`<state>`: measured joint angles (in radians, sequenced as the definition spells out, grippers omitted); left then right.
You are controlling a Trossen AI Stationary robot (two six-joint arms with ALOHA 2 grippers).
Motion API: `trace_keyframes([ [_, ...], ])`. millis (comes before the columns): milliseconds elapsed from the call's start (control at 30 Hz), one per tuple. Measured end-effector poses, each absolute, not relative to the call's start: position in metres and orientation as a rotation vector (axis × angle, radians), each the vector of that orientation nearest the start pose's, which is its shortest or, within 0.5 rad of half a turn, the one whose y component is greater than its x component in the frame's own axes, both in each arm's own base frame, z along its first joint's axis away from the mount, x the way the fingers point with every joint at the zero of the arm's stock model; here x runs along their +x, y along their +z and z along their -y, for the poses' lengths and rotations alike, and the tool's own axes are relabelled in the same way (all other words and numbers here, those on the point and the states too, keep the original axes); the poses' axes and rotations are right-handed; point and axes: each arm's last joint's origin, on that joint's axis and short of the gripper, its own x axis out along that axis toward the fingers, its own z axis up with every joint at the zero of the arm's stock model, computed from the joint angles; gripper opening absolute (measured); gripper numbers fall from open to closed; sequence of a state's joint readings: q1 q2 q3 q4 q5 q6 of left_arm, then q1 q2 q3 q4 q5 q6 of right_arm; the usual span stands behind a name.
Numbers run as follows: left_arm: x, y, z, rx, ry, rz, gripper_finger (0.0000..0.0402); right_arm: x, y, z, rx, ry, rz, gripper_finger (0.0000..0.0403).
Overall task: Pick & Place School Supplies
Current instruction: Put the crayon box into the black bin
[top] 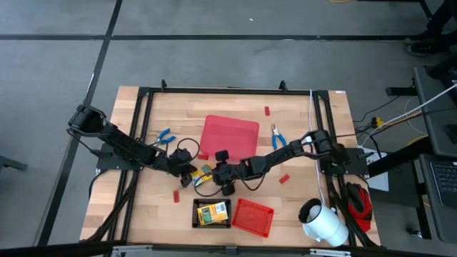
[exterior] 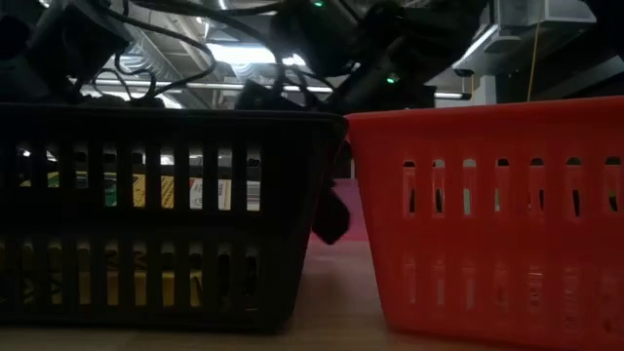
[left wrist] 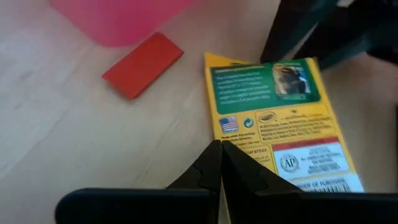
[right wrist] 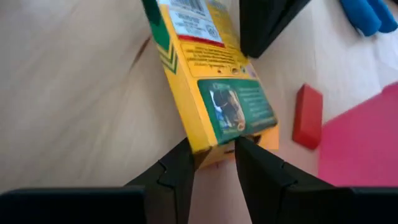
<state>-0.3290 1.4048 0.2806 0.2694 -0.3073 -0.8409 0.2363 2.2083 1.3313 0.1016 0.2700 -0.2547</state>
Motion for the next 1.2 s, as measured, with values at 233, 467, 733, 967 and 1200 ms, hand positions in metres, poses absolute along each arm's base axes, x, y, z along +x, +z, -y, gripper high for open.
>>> trace_keyframes([
  [233,0.174,0.085,0.052,-0.631,0.284,-0.68,0.0006,0.457,0.105,-0.099,-0.527,0.014,-0.752,0.0119],
  [467,0.172,0.085,0.052,-0.64,0.254,-0.669,0.0006,0.462,0.113,-0.1,-0.519,-0.002,-0.726,0.0077],
  [733,0.173,0.086,0.053,-0.641,0.219,-0.672,0.0006,0.471,0.129,-0.107,-0.531,-0.013,-0.683,0.0007],
  [967,0.173,0.093,0.056,-0.652,0.125,-0.657,0.0006,0.466,0.136,-0.129,-0.561,0.001,-0.741,0.0003],
  [1200,0.167,0.104,0.05,-0.569,0.206,-0.607,0.0006,0.449,0.154,-0.159,-0.607,-0.027,-0.772,0.0002],
])
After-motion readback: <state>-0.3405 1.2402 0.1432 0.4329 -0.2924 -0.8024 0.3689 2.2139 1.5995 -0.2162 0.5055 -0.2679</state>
